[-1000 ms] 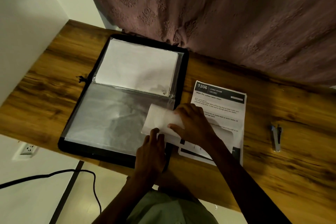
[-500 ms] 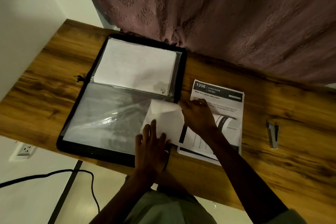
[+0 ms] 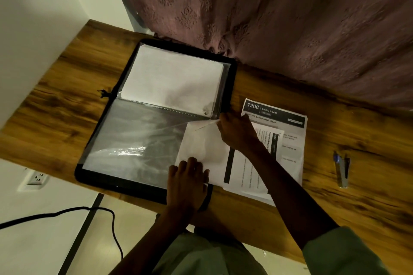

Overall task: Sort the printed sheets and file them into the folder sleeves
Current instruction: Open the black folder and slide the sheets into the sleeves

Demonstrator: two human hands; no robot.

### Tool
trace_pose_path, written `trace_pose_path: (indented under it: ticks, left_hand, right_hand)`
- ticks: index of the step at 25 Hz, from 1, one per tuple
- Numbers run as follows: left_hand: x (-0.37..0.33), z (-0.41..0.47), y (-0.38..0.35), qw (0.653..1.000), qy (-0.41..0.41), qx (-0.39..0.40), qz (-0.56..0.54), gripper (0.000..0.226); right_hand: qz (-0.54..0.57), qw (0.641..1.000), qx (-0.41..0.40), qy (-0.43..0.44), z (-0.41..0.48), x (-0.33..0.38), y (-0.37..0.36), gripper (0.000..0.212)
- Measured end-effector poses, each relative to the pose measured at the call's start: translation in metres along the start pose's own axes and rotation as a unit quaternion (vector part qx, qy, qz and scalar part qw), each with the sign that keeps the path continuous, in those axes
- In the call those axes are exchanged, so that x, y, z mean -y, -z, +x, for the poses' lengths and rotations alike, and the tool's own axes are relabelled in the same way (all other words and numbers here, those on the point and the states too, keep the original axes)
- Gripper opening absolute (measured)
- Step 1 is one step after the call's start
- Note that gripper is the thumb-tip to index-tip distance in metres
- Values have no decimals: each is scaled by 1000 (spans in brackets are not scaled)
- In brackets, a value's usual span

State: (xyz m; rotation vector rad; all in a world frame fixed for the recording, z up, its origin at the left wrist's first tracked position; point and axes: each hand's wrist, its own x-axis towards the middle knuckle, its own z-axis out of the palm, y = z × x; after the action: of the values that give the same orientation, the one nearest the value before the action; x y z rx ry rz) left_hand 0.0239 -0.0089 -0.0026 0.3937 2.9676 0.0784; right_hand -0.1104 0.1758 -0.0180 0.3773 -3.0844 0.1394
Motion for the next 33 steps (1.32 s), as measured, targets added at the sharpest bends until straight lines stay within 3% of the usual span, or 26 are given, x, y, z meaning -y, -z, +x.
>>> trace_pose_path:
  ticks: [5,10,16,18,22,26,29,33]
  left_hand:
    - [6,-4,0,998,-26,-31,-40,27]
    - [7,-1,5,996,-30,-55,-67,31]
    - [6,8,9,991,-26,-49,-120,42]
    - [6,9,10,990,-28,-45,-128,43]
    - [7,9,13,989,-43,-29,-141,45]
    - [8,7,14,988,-45,-8,-146,44]
    - [9,8,14,988,-32,5,-151,37]
    - [10,9,12,989,-29,19,-145,38]
  right_hand:
    - [65,997,-29,-17,-3,3,-1,23]
    - [70,993,-88,-22,-11,3,-10,18]
    - [35,997,-35,-61,11,9,-7,17]
    - [4,996,-18,-82,16,15,-4,28]
    - [-23,987,-29,-156,18,34,-1,74]
    - [3,989,-36,-144,18,45,-2,90]
    - [11,990,-12,-139,24,49,-7,85]
    - [-18,991,-23,-128,23,49,-16,63]
